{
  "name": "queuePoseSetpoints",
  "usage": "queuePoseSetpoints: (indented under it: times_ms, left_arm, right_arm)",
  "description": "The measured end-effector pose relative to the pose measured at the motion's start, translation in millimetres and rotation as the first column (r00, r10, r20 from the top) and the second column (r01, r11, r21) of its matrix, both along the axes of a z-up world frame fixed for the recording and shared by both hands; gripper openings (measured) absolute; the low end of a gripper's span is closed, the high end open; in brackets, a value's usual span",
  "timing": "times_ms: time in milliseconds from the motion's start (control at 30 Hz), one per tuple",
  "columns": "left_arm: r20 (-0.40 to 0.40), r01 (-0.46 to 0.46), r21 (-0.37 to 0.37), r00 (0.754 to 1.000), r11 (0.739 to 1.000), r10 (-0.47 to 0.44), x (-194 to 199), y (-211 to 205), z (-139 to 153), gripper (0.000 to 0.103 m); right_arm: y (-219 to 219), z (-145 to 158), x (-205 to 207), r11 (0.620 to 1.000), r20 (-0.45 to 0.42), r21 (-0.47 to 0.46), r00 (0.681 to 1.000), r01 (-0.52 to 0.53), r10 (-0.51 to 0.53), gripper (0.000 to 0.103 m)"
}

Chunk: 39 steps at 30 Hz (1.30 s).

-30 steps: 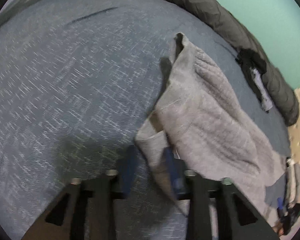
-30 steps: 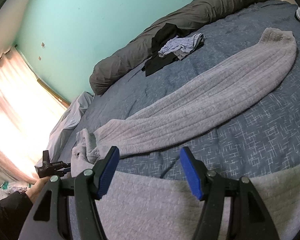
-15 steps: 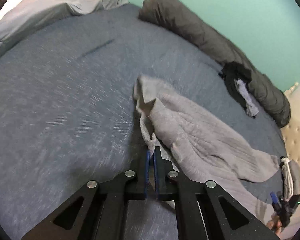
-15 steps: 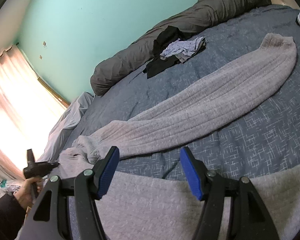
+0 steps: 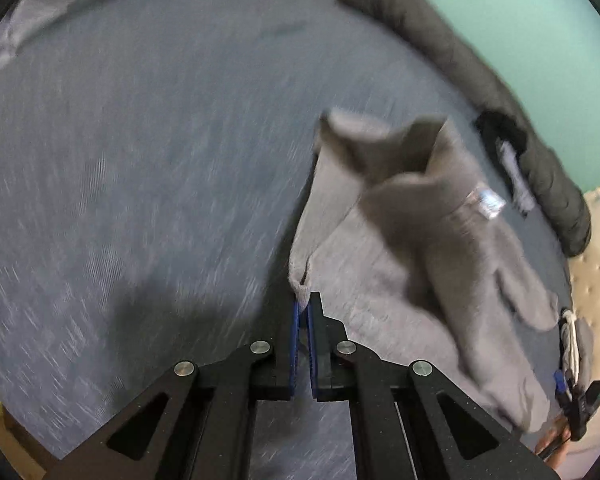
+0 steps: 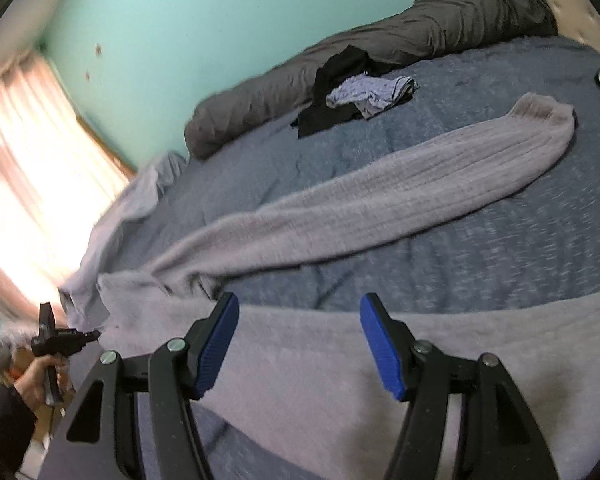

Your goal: Fold clothes

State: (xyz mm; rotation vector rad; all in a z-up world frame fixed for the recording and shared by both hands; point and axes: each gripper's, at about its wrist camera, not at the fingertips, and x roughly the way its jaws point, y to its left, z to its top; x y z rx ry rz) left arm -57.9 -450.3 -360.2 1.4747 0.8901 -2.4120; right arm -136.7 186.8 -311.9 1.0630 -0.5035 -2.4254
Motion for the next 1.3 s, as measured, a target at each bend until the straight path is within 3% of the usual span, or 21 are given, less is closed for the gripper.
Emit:
queuePoseSetpoints:
  times_ms: [100, 200, 233, 333, 533, 767, 867, 1100, 1300]
  left_arm:
    - [0.003, 0.003, -0.016, 1.000, 1.000, -0.003, 3, 2, -8, 0.011]
    - [-0.052, 0.003, -0.039, 0.999, 0.999, -0.005, 0, 1, 8, 0.038]
    - [-0.086, 0.015, -0.044, 0.996, 0.999, -0.018, -1, 1, 15, 0.042]
    - [-0.172, 0.049, -0.038, 0.984, 0.998, -0.055, -13, 3, 36, 0.044]
    - [-0.216, 0.038, -0.001, 0.976, 0.999, -0.038, -53, -8, 55, 0.046]
    - [-0.180, 0.012, 0.115, 0.984, 0.993, 0.009, -89, -34, 41, 0.051]
    - [-0.110, 0.013, 0.139, 0.994, 0.990, 0.003, -109, -36, 27, 0.051]
    - [-0.042, -0.003, 0.082, 0.999, 0.997, 0.007, -143, -45, 3, 0.051]
    - [-0.052, 0.013, 0.049, 0.999, 0.999, -0.010, -161, -45, -4, 0.050]
  right_arm:
    - [12, 5, 7, 0.999, 0.014, 0.053, 1.000, -0.001, 0.001, 0.064]
    - [24, 8, 11, 0.996, 0.021, 0.087, 1.000, 0.012, -0.013, 0.064]
    - [26, 8, 12, 0.996, 0.022, 0.093, 1.000, 0.018, -0.021, 0.064]
    - [33, 8, 14, 0.993, 0.025, 0.109, 0.999, 0.039, -0.042, 0.064]
    - [32, 3, 12, 0.992, 0.031, 0.112, 0.997, 0.060, -0.064, 0.064]
    - [10, -12, -1, 0.996, 0.036, 0.064, 0.997, 0.059, -0.061, 0.064]
    - [0, -19, -7, 0.997, 0.038, 0.044, 0.997, 0.058, -0.060, 0.064]
    - [-12, -30, -15, 0.998, 0.038, 0.012, 0.998, 0.056, -0.056, 0.064]
    - [-16, -37, -19, 0.999, 0.035, -0.005, 0.998, 0.053, -0.053, 0.064]
